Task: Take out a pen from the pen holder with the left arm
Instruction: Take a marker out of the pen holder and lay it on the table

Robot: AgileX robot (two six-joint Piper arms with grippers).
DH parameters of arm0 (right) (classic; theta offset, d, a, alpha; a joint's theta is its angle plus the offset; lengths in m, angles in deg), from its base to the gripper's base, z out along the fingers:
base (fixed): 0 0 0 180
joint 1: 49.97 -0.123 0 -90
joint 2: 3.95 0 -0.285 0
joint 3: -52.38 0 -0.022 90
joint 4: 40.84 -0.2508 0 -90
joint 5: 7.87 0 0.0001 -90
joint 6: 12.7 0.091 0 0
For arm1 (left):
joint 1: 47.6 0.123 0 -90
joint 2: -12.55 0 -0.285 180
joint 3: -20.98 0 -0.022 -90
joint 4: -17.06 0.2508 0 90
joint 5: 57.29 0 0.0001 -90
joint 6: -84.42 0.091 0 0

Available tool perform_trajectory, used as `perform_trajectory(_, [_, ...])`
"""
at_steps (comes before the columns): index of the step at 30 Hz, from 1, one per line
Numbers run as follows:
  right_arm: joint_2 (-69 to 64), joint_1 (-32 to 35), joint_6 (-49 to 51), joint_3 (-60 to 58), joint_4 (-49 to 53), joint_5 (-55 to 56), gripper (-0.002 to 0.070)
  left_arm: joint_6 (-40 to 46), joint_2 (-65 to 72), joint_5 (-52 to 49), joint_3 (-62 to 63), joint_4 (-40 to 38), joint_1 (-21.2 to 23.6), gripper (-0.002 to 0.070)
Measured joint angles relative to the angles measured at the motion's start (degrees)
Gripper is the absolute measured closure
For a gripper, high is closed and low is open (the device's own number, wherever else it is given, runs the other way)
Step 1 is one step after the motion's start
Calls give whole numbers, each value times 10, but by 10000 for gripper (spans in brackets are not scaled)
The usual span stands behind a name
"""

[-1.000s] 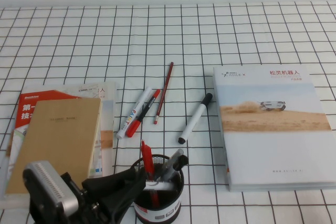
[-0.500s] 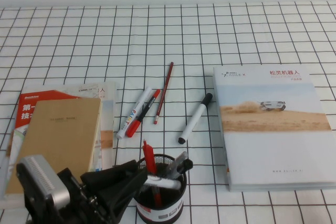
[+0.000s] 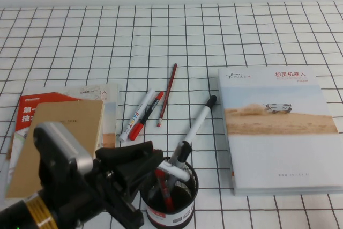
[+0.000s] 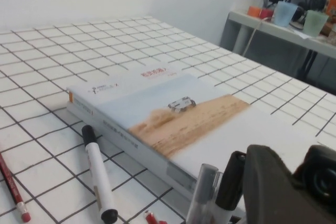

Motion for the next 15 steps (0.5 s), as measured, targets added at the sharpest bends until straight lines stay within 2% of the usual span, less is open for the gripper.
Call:
perform_trajectory(3, [0, 0, 0, 0, 0, 0, 691, -51, -17, -85, 36, 52, 0, 571])
perform_trajectory(6, [0, 0, 0, 0, 0, 0, 691, -148, -32, -172, 82, 141, 0, 571])
perform_trajectory(10, [0, 0, 0, 0, 0, 0, 691, -318, -44, -258, 148, 311, 0, 571])
perform_trajectory(15, [0, 0, 0, 0, 0, 0, 691, -568, -47, -272, 214, 548, 0, 571])
